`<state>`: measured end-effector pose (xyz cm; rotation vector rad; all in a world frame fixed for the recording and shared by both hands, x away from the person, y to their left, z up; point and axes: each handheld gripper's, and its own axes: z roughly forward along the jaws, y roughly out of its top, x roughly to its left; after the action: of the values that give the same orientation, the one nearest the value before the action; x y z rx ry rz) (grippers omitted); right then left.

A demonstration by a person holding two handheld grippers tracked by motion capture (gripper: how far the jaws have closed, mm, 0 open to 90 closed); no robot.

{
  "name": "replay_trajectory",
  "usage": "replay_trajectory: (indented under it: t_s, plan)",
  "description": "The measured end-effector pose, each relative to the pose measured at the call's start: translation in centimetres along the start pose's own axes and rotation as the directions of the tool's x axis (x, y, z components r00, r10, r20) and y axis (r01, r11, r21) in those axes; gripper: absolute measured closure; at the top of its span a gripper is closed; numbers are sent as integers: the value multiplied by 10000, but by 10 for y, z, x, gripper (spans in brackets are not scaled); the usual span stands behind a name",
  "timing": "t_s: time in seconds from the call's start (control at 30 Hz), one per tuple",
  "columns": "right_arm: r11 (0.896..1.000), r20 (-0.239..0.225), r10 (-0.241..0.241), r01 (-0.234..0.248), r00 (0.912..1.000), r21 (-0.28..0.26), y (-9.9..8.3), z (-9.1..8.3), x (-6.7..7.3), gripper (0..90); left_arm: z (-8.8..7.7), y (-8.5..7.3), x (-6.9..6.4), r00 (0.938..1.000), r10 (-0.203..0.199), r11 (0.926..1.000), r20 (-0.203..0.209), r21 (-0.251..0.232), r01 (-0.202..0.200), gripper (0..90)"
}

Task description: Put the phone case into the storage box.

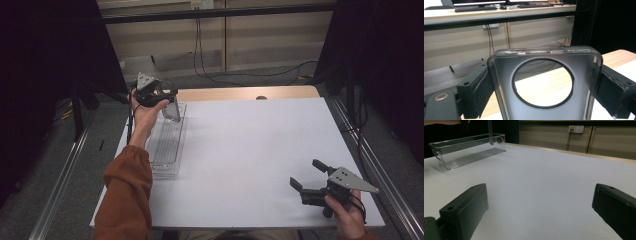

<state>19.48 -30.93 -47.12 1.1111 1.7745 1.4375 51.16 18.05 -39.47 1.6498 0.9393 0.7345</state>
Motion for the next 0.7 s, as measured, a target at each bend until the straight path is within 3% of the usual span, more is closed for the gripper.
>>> replay_trajectory:
  t_s: [0.2, 0.4, 0.47, 0.7]
  plan:
    - [10000, -17, 23, -23, 10000, 50, 0, 0, 0, 0, 9, -8, 2, 9997, -127, 9997, -225, 201, 131, 109]
    - [10000, -10, 34, -33, 10000, 15, 0, 0, 0, 0, 17, -12, 0, 9993, -331, 9993, -172, 176, 334, 108]
    - [10000, -37, 32, -32, 10000, 31, 0, 0, 0, 0, 18, -13, -1, 9993, -244, 9993, -291, 264, 251, 108]
    - [10000, -93, 14, -13, 10000, 44, 0, 0, 0, 0, 22, -14, -2, 9999, -93, 9987, -139, 492, 100, 104]
